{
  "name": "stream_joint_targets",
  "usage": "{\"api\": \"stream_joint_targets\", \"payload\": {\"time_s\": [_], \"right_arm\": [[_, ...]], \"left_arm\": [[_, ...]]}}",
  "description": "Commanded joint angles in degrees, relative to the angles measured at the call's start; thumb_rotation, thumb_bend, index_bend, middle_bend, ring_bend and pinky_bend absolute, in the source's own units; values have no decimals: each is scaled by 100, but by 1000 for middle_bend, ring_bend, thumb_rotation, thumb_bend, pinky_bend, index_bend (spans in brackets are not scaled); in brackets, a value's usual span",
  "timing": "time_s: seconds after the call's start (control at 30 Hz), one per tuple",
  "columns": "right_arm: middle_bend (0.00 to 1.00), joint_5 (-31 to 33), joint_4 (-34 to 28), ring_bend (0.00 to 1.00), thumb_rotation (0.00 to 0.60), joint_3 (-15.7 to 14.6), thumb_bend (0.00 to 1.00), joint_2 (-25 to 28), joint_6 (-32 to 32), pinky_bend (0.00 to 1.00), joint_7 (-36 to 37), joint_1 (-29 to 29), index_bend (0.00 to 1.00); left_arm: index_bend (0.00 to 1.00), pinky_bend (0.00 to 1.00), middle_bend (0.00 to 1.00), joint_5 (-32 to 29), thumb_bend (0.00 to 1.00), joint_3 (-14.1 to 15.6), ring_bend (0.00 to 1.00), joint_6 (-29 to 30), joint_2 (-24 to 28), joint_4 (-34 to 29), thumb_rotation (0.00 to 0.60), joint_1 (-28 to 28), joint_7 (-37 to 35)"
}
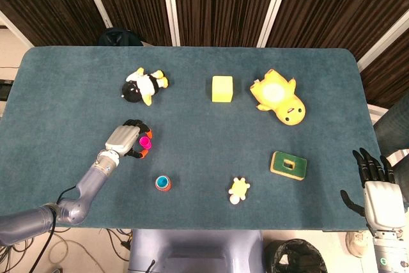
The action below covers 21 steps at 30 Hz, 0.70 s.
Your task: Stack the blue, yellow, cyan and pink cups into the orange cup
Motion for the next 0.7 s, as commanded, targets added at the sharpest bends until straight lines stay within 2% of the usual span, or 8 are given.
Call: {"api": "stream_joint_targets", "payload": {"time_s": [0.03,0.7], "right_arm": [[72,4,0,136,600,3,324,0,2,61,-5,0,49],[72,12,16,136,600,-7,324,-18,-13,61,-25,4,49]], "left_arm": [[401,109,272,-7,280,7,109,23,-9,27,600,7,36],[433,109,290,-31,304,-3,110,98,-26,77,600,15,202]]}}
